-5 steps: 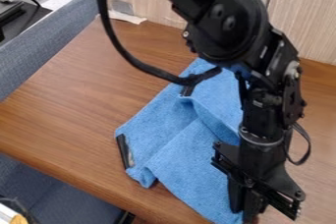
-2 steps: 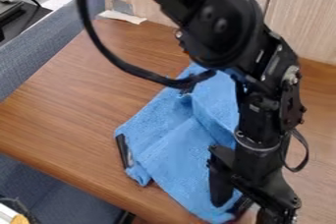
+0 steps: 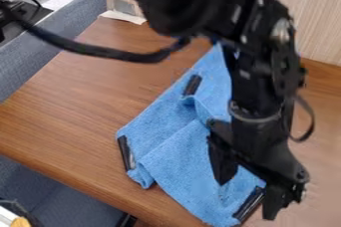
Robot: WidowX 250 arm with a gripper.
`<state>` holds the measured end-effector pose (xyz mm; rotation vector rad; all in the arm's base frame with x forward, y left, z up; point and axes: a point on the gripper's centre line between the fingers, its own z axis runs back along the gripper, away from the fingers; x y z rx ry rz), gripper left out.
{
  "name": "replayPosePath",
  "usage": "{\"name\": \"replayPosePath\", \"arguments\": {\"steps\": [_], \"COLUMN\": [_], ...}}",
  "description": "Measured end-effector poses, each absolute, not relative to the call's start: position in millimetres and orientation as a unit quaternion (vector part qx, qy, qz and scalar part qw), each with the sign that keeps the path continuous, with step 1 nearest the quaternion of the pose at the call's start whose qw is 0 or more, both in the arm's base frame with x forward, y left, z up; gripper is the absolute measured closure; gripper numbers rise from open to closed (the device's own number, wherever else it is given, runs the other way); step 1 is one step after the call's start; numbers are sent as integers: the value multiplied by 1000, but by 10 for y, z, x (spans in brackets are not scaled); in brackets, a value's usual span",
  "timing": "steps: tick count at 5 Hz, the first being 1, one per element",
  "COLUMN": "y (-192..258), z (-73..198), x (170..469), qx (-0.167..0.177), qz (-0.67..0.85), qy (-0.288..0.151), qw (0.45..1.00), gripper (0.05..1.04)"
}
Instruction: Unfold the cloth from left to bottom right
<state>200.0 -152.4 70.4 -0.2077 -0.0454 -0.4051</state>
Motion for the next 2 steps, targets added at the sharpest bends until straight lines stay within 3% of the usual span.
{"name": "replayPosePath", "arguments": {"steps": [2], "y": [-1485], "z": [1118], "x": [2016], "qx": [-123], "qz": [-189], "qy": [-74], "qw": [971], "gripper": [83]}}
